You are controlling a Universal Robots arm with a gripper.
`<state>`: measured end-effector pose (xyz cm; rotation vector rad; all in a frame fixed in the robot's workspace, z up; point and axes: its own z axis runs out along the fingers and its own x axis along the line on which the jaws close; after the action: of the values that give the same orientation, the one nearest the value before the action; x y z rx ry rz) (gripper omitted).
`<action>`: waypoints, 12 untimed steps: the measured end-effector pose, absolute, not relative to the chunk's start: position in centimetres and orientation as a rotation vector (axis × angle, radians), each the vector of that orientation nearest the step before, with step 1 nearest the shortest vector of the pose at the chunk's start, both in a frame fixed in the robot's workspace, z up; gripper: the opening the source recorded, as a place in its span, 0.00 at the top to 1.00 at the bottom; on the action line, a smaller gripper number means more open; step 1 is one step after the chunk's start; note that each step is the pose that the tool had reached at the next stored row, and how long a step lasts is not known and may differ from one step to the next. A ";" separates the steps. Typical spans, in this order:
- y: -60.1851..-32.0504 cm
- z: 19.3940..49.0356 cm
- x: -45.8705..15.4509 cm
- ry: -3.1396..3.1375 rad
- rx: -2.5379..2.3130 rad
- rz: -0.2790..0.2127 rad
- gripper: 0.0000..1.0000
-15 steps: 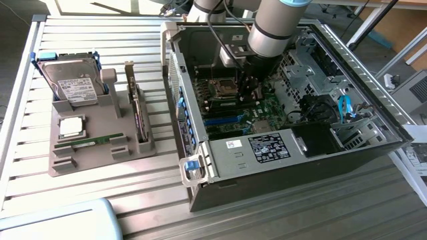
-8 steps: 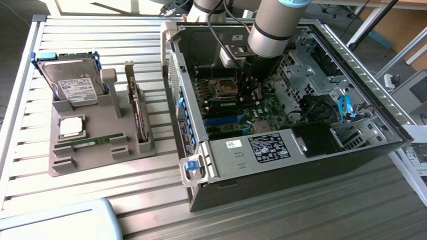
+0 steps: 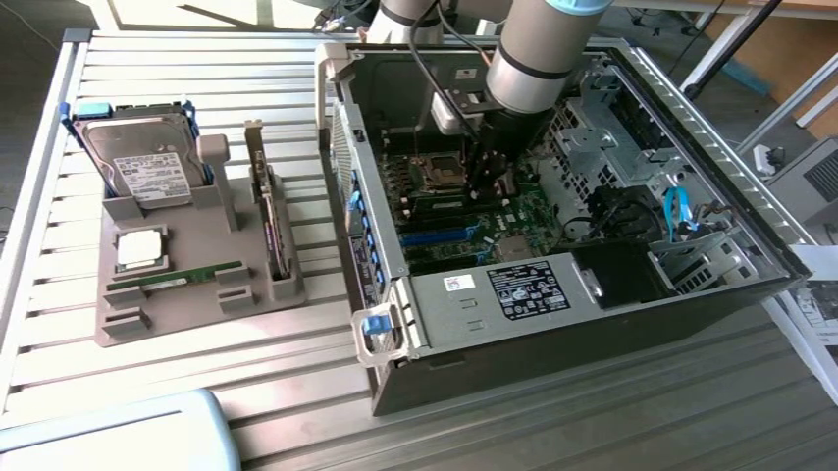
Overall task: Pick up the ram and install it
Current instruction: 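Insert the ram into the slot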
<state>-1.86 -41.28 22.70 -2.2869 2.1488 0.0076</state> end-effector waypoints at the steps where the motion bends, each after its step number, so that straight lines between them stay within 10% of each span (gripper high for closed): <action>1: -41.3 22.7 -1.9 2.147 -2.289 0.008 0.86; 12: -41.3 22.5 -1.8 2.146 -2.288 0.007 0.85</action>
<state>-1.83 -41.27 22.45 -2.2881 2.1463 0.0074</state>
